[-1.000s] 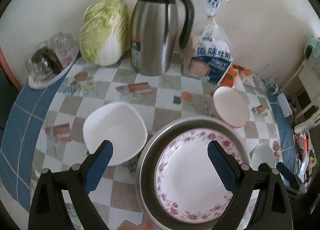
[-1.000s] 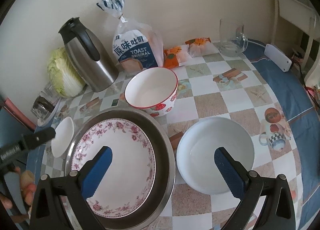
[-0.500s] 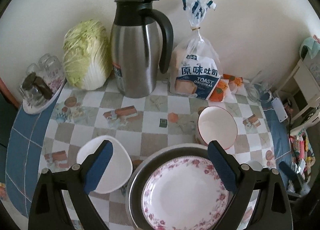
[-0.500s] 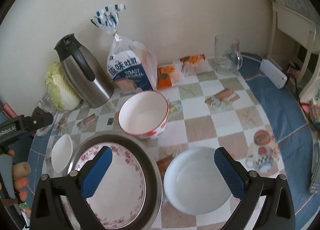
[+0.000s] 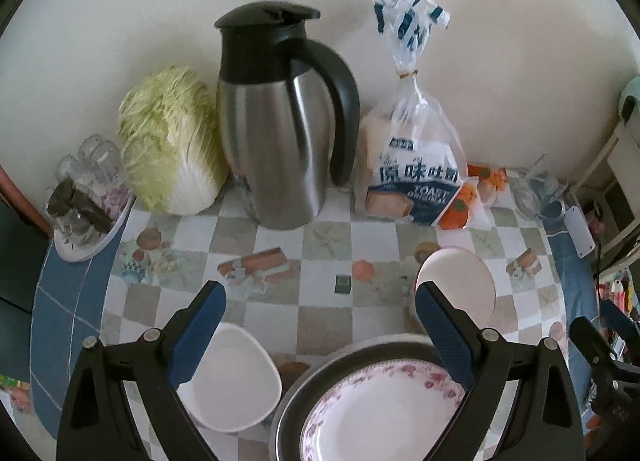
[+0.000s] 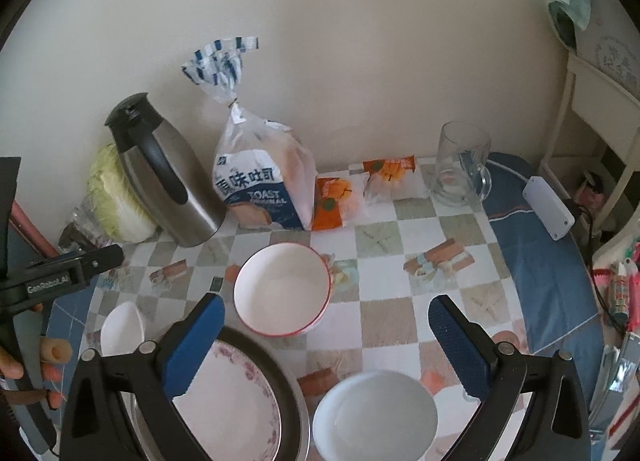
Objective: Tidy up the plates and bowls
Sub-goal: 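Move both tools toward the red-rimmed strawberry bowl, then close the left tool on the red-rimmed bowl rim while the right tool grips it too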
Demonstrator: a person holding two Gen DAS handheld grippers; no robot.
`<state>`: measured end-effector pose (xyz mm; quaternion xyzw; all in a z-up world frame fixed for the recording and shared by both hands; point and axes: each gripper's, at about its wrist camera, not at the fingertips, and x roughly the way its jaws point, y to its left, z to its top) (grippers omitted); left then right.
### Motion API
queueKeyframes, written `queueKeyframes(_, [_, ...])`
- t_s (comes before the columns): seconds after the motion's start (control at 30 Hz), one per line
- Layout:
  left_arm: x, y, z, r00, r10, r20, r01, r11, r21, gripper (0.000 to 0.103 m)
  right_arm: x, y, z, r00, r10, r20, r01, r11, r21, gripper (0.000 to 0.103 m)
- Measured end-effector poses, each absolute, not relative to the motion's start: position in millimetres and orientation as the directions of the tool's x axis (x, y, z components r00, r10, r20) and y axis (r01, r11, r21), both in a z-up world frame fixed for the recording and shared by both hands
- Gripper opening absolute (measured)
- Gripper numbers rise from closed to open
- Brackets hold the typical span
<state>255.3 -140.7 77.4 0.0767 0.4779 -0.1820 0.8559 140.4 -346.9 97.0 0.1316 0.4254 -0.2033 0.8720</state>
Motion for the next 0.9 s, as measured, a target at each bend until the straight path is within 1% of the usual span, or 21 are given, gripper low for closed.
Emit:
queueKeyframes(0.3, [276,-163,68,0.445,-0.264,-0.856,0.394,0.916,-0.077,0.096,167,-368,79,0.507,-0.208,-0.836,0.474,0.878,0.070,0.103])
queueKeyframes(0.37, [278,-173,60,0.429,-0.263,-0.864,0.403,0.912,-0.078,0.096,173,-372,71,0.491,-0.212,-0.845,0.488,0.870,0.066,0.103])
queueKeyframes(0.5, [276,-193,37,0.382,-0.279,-0.881,0.433,0.896,-0.096,0.096,182,-379,45,0.460,-0.168,-0.872,0.502,0.859,0.099,0.103])
queueKeyframes(0.6, [276,-205,16,0.349,-0.270,-0.897,0.439,0.893,-0.097,0.096,188,-381,22,0.416,-0.163,-0.895,0.512,0.855,0.082,0.103])
queueKeyframes(0.73, [281,-219,-11,0.313,-0.228,-0.922,0.439,0.896,-0.073,0.096,192,-385,0,0.378,-0.146,-0.914,0.528,0.846,0.083,0.103])
queueKeyframes(0.9, [286,-229,-29,0.276,-0.235,-0.932,0.440,0.893,-0.095,0.096,198,-390,-15,0.350,-0.151,-0.925,0.523,0.850,0.059,0.103])
